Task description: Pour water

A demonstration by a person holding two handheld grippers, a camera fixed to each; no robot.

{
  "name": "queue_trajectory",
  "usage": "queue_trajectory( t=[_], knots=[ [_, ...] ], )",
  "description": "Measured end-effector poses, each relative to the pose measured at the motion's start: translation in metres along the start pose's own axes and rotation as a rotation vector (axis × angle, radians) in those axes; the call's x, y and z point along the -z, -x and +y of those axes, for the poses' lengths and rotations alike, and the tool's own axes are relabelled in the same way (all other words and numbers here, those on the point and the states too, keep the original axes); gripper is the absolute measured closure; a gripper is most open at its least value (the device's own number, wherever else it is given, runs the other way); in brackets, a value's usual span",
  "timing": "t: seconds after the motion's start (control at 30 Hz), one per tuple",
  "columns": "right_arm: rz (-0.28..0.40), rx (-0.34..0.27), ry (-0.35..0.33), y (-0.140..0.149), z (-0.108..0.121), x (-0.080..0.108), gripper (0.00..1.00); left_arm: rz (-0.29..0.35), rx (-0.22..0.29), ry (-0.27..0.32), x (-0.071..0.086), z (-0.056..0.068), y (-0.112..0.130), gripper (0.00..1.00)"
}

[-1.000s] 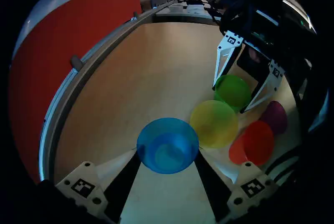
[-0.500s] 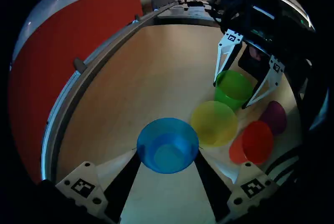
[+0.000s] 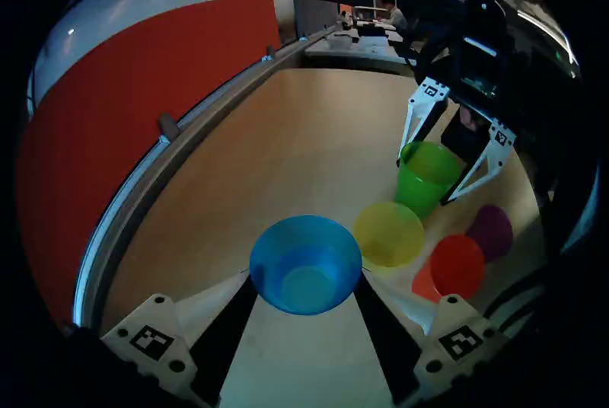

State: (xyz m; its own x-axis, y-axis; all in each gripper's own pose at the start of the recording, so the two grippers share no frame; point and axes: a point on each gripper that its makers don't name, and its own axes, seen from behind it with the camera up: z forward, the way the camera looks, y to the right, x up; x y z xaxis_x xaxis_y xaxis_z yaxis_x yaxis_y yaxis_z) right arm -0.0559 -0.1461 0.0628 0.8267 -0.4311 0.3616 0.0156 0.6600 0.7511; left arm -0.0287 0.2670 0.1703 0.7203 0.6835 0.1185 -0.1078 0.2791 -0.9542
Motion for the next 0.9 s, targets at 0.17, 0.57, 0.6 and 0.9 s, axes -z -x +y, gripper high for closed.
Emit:
queue_trajectory(
  t=[0.17, 0.57, 0.6, 0.9],
  knots=[
    [0.025, 0.000, 0.014, -0.007, -0.002, 0.007, 0.10, 0.057, 0.029, -0.027, 0.018, -0.003, -0.009, 0.16],
    [0.094, -0.011, 0.038, -0.029, -0.009, 0.024, 0.10, 0.200, 0.093, -0.105, 0.054, -0.002, -0.031, 0.16],
    [0.099, -0.012, 0.040, -0.030, -0.010, 0.025, 0.10, 0.218, 0.101, -0.111, 0.056, -0.001, -0.035, 0.16],
    [0.126, -0.018, 0.051, -0.036, -0.012, 0.032, 0.10, 0.314, 0.141, -0.141, 0.068, 0.011, -0.049, 0.16]
  ],
)
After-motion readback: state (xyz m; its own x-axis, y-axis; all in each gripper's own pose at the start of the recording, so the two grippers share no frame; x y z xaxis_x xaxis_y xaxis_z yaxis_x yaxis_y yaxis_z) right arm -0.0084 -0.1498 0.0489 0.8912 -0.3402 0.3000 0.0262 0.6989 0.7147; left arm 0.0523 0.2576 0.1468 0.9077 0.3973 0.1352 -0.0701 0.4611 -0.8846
